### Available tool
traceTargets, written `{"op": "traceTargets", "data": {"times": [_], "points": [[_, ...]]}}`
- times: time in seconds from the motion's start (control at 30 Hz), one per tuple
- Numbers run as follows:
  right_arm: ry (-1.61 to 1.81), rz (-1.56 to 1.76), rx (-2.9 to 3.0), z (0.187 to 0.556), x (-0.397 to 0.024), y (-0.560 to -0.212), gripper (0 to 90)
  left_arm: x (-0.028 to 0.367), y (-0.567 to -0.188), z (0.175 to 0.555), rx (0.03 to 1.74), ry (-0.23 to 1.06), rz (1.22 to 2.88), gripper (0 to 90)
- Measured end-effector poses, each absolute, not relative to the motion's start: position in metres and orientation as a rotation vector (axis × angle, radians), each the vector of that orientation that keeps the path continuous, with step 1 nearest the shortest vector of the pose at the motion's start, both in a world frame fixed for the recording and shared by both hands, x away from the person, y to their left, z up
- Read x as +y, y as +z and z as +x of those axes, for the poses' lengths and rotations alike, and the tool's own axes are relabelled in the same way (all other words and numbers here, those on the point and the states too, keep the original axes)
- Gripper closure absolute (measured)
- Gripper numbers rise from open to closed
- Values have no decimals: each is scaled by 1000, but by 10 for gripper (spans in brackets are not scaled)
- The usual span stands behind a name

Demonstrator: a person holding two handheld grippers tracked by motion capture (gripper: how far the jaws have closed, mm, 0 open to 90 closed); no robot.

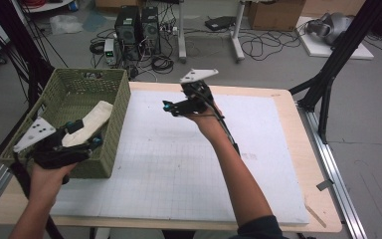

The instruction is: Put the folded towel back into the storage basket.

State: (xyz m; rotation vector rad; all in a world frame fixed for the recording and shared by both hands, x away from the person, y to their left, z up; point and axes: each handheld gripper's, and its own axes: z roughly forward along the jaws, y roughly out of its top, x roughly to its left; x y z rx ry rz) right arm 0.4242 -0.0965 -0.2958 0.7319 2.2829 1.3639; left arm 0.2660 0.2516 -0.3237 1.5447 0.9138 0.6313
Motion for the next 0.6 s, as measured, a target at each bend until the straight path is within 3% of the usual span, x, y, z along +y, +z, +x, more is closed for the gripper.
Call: {"op": "traceTargets", "data": {"times": [0.6], "points": [[1215, 899, 2167, 336, -239, -352, 118, 161, -362, 296, 671, 493, 1643, 223]]}}
